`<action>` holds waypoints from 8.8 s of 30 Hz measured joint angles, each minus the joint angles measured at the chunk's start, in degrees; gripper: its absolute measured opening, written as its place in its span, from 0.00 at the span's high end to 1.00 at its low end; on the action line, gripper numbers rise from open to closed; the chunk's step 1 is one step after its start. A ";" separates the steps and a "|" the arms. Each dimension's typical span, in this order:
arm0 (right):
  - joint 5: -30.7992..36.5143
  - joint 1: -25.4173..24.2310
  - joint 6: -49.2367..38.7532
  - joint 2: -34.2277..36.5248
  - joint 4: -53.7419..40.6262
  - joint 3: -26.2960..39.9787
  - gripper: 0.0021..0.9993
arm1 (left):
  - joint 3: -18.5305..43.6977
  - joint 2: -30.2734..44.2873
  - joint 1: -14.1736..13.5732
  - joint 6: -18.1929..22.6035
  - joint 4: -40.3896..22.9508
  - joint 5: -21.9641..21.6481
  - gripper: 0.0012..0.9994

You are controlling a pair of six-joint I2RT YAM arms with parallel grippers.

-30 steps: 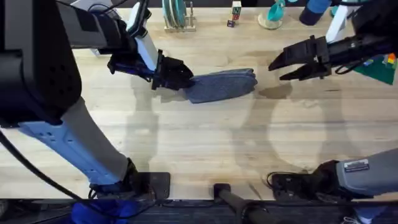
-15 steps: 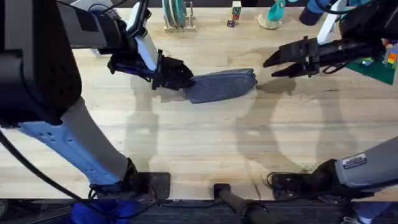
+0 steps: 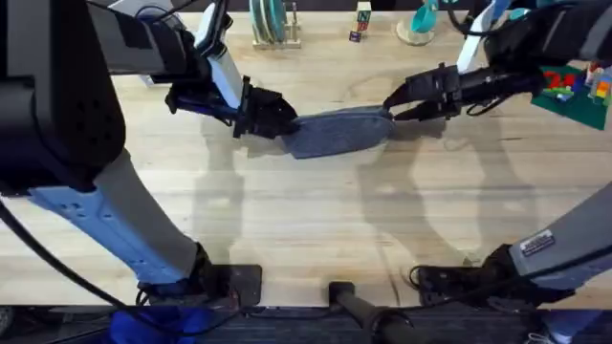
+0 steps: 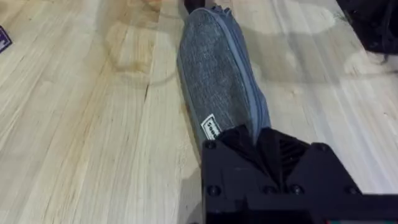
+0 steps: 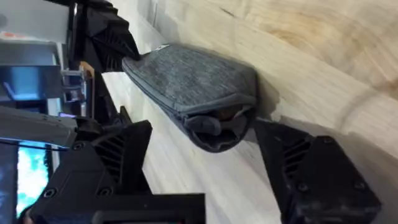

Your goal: Unzip the bag, pick up the pens from the table one at a time and place them inside, then zip the bag closed.

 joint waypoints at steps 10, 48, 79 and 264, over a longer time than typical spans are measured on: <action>-2.69 2.04 0.62 0.91 0.23 -0.02 0.00 | 0.00 0.00 0.00 0.00 0.00 0.00 0.96; -10.27 2.16 -3.35 -7.48 -10.73 -0.09 0.00 | 0.00 0.00 0.00 -0.02 0.20 0.00 0.96; 1.94 7.03 1.49 -25.33 -18.27 -0.09 0.00 | 0.00 0.00 0.00 -0.22 0.22 0.00 0.96; 70.34 40.62 58.65 -23.17 15.68 -11.67 0.97 | 0.00 0.00 0.00 -2.82 1.53 0.00 0.96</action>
